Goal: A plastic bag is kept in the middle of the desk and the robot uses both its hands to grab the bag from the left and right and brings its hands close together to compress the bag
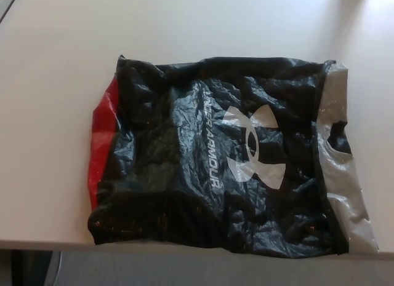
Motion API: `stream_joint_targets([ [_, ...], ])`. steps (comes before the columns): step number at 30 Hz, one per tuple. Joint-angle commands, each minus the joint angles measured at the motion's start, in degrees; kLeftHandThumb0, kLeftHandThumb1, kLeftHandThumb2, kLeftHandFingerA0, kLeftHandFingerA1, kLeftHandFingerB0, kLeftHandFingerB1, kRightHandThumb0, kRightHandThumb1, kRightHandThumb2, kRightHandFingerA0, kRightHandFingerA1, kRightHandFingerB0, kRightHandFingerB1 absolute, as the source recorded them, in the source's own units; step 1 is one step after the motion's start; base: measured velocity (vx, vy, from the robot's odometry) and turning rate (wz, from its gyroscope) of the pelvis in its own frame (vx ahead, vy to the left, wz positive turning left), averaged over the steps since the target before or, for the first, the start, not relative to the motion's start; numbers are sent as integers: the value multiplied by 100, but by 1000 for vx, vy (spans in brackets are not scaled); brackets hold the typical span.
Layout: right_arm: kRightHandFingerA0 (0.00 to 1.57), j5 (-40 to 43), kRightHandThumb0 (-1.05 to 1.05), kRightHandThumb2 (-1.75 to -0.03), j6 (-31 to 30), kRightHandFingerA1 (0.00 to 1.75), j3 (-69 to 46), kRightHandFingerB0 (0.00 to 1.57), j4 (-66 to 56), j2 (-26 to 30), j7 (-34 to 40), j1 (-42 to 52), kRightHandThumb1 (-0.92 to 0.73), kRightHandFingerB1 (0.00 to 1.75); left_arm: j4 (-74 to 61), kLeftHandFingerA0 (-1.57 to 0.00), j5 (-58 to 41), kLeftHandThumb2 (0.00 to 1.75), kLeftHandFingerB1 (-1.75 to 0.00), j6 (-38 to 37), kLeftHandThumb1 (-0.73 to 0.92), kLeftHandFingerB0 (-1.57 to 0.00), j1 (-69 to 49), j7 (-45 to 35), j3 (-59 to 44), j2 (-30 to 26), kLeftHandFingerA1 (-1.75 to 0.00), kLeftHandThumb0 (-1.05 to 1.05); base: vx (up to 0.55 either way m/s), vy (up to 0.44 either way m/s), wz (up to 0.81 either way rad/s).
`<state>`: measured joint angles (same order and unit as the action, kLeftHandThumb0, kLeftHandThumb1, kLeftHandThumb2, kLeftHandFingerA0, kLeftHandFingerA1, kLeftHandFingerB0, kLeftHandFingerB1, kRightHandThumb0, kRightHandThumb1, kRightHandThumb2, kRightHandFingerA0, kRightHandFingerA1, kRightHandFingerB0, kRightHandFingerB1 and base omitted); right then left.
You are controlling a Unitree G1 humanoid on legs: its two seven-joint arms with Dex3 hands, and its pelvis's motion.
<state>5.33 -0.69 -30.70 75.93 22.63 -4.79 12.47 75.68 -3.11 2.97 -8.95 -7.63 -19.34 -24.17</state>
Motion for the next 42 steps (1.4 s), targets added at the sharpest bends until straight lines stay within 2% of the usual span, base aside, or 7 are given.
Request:
stream_joint_targets([
  [1, 23, 236, -70, -87, 35, 42, -84, 36, 46, 129, -117, -42, -56, 46, 68, -29, -98, 68, -29, 47, 91, -26, 29, -162, -70, -116, -30, -53, 0, 0, 0],
  [42, 23, 329, -70, -87, 42, 42, -10, 36, 55, 187, -120, -100, -56, 46, 87, -29, -109, 68, -29, 32, 91, -26, 74, -171, -89, -71, -30, -53, 0, 0, 0],
])
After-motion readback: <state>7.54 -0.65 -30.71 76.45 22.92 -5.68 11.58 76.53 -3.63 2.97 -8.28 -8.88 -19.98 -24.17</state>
